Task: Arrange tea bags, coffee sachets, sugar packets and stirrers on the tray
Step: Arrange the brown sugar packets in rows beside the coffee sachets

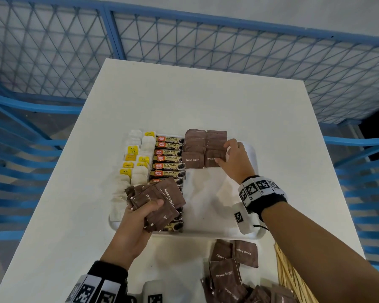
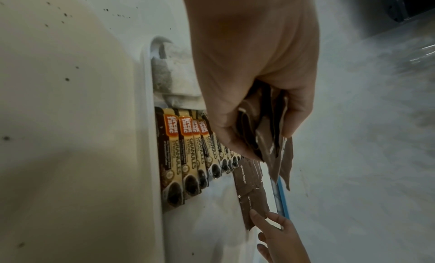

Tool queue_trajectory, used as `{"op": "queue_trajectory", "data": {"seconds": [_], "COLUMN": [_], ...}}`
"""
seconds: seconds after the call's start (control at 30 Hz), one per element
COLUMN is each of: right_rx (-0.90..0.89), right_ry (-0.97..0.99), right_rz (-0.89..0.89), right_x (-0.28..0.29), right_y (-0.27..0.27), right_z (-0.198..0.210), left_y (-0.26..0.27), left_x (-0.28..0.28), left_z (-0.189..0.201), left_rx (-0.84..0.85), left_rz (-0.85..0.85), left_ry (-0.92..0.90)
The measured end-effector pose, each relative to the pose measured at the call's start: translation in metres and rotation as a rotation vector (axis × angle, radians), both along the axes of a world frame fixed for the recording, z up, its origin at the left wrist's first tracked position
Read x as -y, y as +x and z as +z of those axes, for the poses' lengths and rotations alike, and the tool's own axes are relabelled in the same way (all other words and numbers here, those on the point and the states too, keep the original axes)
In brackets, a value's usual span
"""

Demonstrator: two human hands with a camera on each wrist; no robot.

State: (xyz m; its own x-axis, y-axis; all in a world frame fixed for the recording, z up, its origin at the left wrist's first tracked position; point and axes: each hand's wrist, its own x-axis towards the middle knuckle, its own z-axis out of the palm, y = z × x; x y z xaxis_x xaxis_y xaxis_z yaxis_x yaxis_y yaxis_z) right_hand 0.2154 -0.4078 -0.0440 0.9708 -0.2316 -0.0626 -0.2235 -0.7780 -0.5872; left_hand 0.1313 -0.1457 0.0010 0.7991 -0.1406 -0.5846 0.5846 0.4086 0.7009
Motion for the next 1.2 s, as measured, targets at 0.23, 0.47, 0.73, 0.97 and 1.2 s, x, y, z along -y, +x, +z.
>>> {"op": "queue_trajectory", "data": {"seconds": [0.23,0.47,0.73,0.97,1.2], "right_rx": [0.106,-0.177,-0.277,-0.275,-0.127], "right_ry": [0.054,0.641,0.866,1.010,0.577], "right_rz": [0.059,0.202,0.165,0.103,0.034], "right_x": [-0.030,-0.082,-0.089,-0.076,-0.042], "right_y": [-0.024,-0.069,-0.077,-0.068,-0.041], "right_z": [0.026,0.064,0.054,0.062,0.047], "left_y": [0.003,0.003,-0.001,-0.004,-0.005], "left_x": [0.006,0.008,0.010,0.004,-0.005], "left_z": [0.002,0.002,0.007,0.006,0.006], "left_rx": [0.022,0.039,0.052,0.043,0.045], "left_rz": [0.010,-0.004,-0.033,-0.020,0.009], "left_ry": [-0.034,-0.028,-0.012,-0.001,0.012]}}
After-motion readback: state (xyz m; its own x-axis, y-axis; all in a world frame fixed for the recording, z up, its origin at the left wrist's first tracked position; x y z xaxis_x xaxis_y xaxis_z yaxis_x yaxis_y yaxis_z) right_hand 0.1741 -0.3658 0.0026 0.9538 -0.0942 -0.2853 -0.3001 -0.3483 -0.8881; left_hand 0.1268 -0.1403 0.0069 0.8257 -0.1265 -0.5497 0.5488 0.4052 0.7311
